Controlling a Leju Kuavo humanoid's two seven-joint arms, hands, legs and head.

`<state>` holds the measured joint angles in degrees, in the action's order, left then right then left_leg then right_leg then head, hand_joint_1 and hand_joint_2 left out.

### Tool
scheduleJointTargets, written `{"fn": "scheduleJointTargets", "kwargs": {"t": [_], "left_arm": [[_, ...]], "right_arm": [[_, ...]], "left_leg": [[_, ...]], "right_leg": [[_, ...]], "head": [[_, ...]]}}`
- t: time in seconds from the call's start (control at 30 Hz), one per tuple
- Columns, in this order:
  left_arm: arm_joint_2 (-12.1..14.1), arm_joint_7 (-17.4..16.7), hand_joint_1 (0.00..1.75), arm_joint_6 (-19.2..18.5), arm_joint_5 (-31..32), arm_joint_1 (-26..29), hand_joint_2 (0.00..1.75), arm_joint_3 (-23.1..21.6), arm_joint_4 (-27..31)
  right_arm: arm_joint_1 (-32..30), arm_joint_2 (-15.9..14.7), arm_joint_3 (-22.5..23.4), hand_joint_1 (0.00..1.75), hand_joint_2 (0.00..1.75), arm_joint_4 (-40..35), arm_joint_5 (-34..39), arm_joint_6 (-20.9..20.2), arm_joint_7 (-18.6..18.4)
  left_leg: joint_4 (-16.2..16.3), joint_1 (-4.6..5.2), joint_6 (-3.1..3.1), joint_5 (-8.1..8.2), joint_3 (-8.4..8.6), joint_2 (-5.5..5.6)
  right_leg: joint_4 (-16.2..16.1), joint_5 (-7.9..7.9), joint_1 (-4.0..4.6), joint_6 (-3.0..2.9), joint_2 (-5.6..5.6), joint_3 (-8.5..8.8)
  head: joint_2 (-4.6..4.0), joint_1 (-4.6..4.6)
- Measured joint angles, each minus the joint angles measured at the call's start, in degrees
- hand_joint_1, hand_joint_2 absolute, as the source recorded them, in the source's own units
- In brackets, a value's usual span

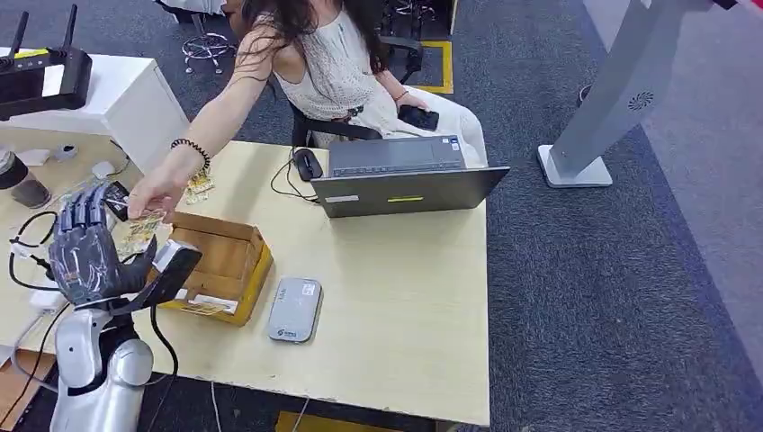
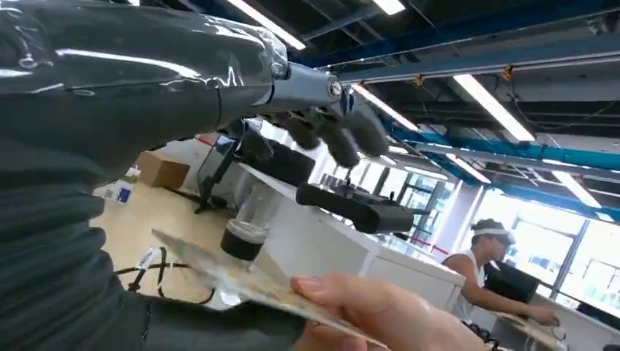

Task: Pass the card to the sensor for recognition and then transmit it.

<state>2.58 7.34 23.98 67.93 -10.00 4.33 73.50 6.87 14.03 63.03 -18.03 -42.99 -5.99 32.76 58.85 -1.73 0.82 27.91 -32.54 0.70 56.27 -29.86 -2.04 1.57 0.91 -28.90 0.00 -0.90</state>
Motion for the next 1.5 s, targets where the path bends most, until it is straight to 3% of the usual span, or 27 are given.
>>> {"fn": "scheduleJointTargets", "kwargs": {"t": [0.8,1.13,1.4,1.5], "left_arm": [[-0.1,1.1,1.75,-1.6,-0.7,0.9,1.75,-1.1,0.2],[-5.5,-1.0,1.75,-5.3,7.2,2.2,1.75,-13.0,1.6],[-8.7,-6.3,1.75,-9.6,12.1,1.5,1.75,-22.1,0.3],[-9.6,-9.9,1.75,-11.1,14.7,1.2,1.75,-23.8,-2.0]], "right_arm": [[0.0,-0.1,-1.3,0.0,1.75,0.2,1.1,0.1,-0.2],[0.0,-0.1,-3.0,0.0,1.75,0.2,2.7,0.5,-0.4],[0.2,-0.1,-4.5,0.0,1.75,0.2,3.3,1.0,-1.1],[0.2,-0.1,-5.0,0.0,1.75,0.3,4.0,1.1,-1.4]], "left_leg": [[0.0,0.0,0.0,0.0,0.0,0.01],[0.1,0.03,-0.01,0.01,-0.05,0.03],[0.1,0.03,-0.01,0.0,-0.04,0.02],[0.1,0.02,-0.01,0.0,-0.04,0.02]], "right_leg": [[0.0,0.0,0.0,0.0,-0.01,-0.01],[0.0,0.05,-0.03,0.07,-0.02,-0.01],[0.0,0.05,-0.02,0.07,-0.01,-0.01],[0.0,0.05,-0.02,0.07,-0.01,-0.01]], "head": [[0.0,0.0],[0.0,0.0],[0.0,-0.02],[0.0,-0.02]]}}
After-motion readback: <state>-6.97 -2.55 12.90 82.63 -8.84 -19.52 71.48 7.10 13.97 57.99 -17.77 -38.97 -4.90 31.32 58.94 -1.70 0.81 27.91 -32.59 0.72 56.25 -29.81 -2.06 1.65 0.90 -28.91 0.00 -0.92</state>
